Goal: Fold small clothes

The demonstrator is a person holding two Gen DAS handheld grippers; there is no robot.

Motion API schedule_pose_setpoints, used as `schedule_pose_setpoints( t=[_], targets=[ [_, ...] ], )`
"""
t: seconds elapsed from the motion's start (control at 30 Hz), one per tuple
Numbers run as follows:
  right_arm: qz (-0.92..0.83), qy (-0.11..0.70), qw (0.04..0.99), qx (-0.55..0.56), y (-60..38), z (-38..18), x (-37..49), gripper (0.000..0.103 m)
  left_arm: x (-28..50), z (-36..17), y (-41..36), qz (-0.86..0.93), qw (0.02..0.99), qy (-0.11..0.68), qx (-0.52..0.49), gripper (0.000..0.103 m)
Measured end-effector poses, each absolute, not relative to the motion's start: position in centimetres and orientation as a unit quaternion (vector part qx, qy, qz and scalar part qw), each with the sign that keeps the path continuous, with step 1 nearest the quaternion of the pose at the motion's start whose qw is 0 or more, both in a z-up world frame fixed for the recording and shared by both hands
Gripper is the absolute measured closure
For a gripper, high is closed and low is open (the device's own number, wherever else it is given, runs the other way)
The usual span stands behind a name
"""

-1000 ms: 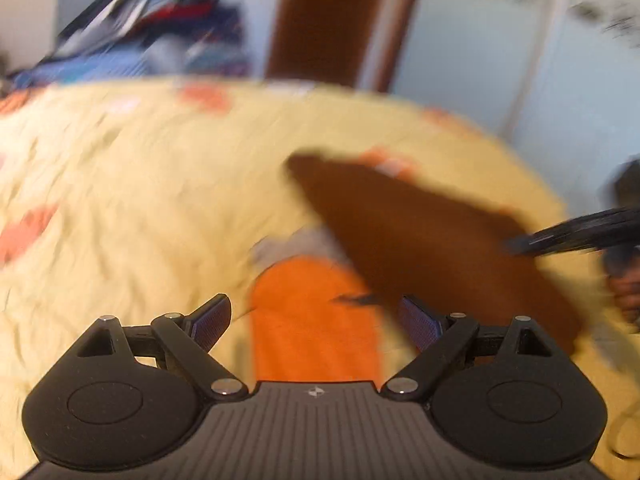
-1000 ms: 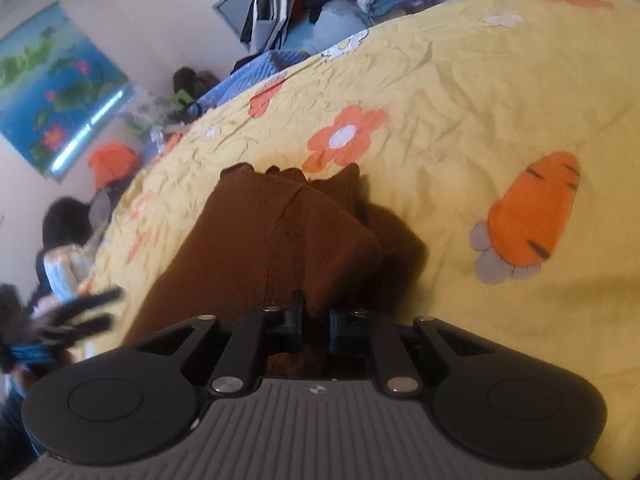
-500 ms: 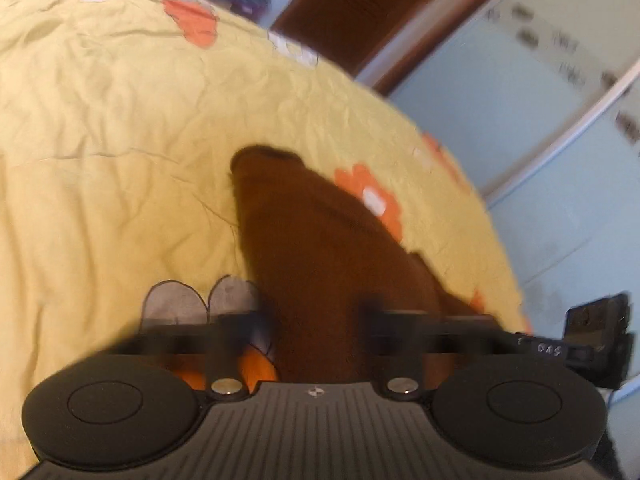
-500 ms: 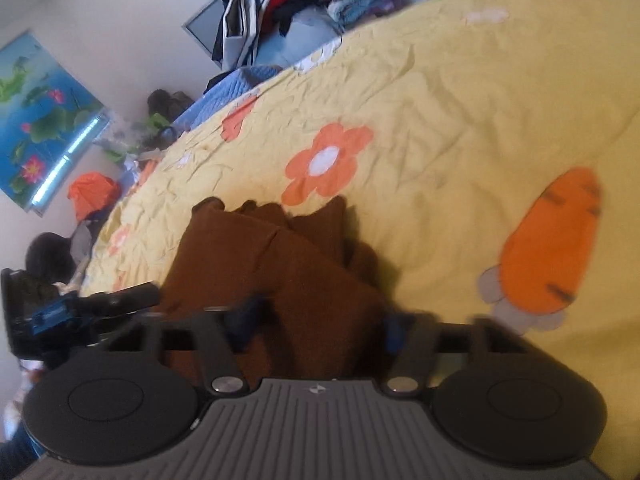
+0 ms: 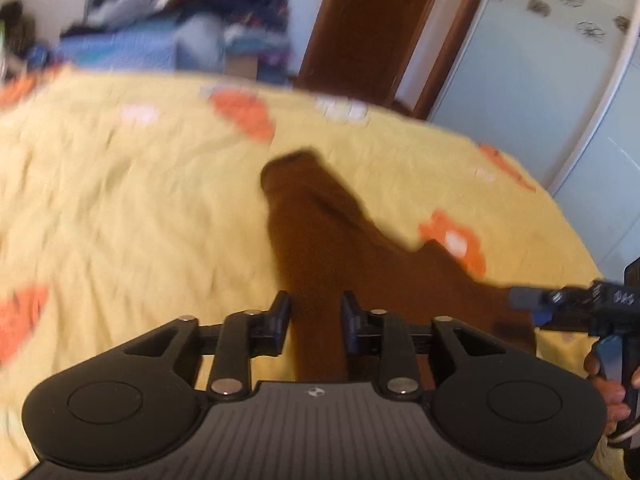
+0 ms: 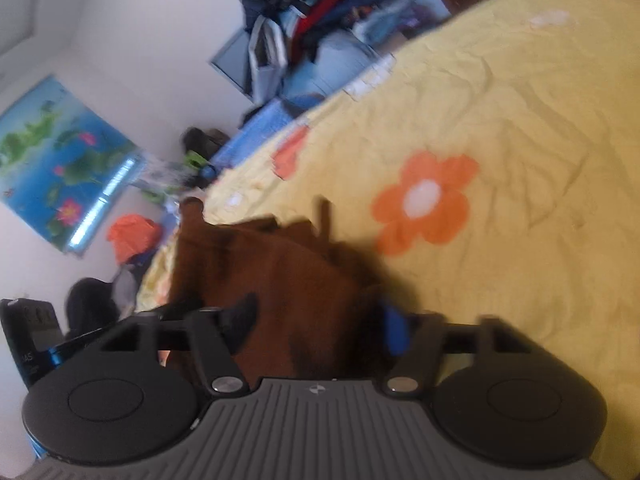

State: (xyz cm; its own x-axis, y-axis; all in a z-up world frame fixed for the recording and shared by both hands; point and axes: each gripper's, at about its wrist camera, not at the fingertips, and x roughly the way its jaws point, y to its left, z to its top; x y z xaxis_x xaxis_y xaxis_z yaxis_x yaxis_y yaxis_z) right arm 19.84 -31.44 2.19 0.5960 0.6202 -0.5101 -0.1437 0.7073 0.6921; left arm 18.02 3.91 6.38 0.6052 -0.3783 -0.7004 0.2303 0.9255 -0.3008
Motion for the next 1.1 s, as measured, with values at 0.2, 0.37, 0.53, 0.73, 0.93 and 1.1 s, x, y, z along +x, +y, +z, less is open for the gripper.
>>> schedule_pose_setpoints(
  t=[0.2,0.37,0.53,0.73,0.93,1.1],
  targets=[
    [0.271,0.416,0.806,0.322,-32.4,1.4,15.4,0.014,12.5,1.8,7.8,-0.275,0.807,0.44,-0.281,0.022],
    [0.284,0.451,0.79,0.303,-30.9,-0.1,12.4,0.057,10.7,1.1,5.4,-0.277,0.818,0.447,-0.235,0.071],
    [0.309,0.431,0.808,0.257,-30.7,1.9,9.5,0.071,8.7,2.7,4.7,-0.278,0.83,0.458,-0.156,0.079],
    [0.294,0.444,0.802,0.272,-32.0,0.5,8.5,0.043,4.0,5.1,3.9,-0.235,0.896,0.375,-0.042,0.053],
    [0.264,0.369,0.839,0.3,-33.8,4.4,11.7,0.031,0.9,6.4,-0.3,-0.257,0.919,0.275,0.116,0.023],
    [0.247,0.413,0.832,0.275,-30.7,3.0,16.4,0.09,1.7,4.2,-3.4,-0.254,0.91,0.288,0.156,0.023]
  ],
)
